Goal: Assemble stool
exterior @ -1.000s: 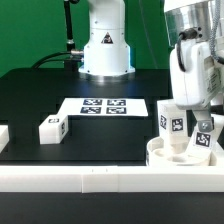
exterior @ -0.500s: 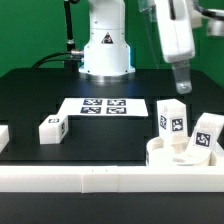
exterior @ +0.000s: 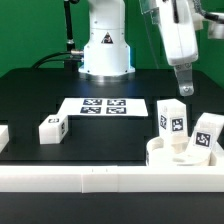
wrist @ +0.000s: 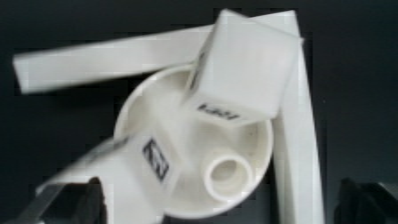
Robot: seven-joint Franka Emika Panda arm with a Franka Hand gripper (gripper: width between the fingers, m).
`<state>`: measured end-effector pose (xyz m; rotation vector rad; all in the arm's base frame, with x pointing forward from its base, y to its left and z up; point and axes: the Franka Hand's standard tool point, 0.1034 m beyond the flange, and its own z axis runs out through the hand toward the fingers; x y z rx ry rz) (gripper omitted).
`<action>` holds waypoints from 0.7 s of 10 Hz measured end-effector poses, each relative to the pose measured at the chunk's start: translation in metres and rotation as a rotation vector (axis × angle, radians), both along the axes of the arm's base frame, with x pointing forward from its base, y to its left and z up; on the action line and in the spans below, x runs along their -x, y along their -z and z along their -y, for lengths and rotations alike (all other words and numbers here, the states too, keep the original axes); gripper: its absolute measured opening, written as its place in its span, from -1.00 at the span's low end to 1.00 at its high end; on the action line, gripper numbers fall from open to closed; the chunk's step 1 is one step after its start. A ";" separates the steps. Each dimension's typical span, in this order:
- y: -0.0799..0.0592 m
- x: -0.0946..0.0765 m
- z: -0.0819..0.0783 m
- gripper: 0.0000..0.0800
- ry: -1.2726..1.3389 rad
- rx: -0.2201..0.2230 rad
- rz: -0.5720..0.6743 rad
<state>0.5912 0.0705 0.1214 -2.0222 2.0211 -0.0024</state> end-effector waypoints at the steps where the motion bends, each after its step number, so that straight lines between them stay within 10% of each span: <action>1: 0.004 0.012 0.026 0.62 -0.088 0.028 0.008; 3: 0.010 0.022 0.067 0.62 -0.209 0.073 0.024; 7: 0.013 0.023 0.072 0.62 -0.422 0.130 0.059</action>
Offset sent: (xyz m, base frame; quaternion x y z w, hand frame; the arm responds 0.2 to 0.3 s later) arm -0.0105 -0.0422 -0.0093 0.0296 0.0103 -0.1068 0.9938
